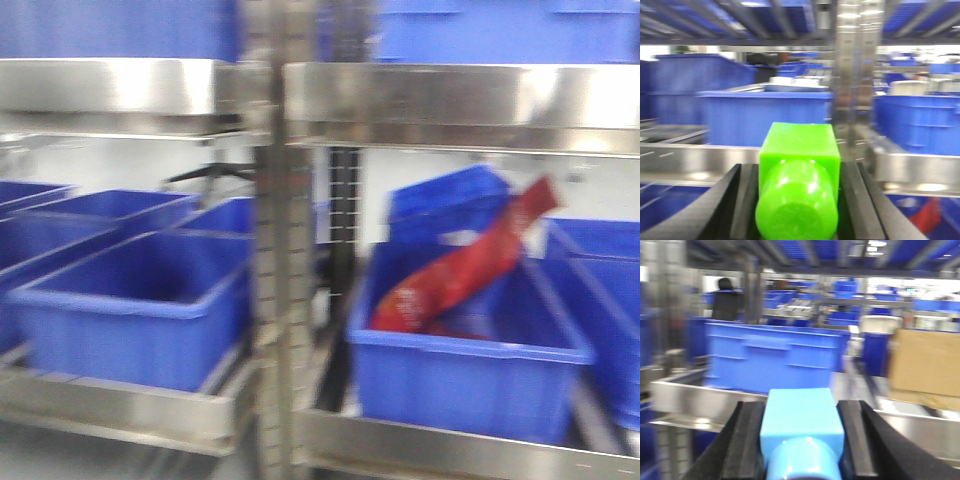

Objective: Grab block from conveyor and place in blue bin
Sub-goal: 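Drive up to the steel shelf holding blue bins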

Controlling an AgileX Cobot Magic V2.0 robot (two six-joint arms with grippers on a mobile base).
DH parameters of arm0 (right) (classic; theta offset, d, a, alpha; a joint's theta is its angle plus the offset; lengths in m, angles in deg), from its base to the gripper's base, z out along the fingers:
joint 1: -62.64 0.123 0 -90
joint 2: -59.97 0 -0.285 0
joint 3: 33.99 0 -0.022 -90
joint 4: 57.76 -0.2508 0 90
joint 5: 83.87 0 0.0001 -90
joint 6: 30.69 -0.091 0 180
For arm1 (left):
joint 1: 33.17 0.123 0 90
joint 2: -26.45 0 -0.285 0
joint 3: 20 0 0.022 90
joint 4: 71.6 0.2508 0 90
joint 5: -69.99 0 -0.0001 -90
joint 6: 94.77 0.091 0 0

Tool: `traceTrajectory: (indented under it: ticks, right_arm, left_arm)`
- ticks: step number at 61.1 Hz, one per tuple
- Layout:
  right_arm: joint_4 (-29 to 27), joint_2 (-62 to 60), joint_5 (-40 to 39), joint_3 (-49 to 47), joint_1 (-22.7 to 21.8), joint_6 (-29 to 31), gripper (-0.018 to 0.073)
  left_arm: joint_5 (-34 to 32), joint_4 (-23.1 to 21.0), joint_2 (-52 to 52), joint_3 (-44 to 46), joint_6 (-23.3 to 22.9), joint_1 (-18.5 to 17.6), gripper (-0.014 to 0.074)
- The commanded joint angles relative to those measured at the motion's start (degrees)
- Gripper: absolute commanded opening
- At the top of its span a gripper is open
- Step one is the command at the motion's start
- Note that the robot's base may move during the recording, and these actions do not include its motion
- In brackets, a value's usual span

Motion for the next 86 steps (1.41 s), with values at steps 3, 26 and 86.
traceTrajectory:
  ticks: [3,26,86]
  right_arm:
    - [0.3,-0.1,-1.4,0.1,-0.1,0.1,-0.0162]
    - [0.3,-0.1,-1.4,0.1,-0.1,0.1,-0.0162]
    - [0.3,-0.1,-1.4,0.1,-0.1,0.1,-0.0162]
  left_arm:
    - [-1.0,0.1,0.3,0.0,0.0,-0.2,-0.0111]
    - [-1.0,0.1,0.3,0.0,0.0,-0.2,-0.0111]
    - [-1.0,0.1,0.3,0.0,0.0,-0.2,-0.0111]
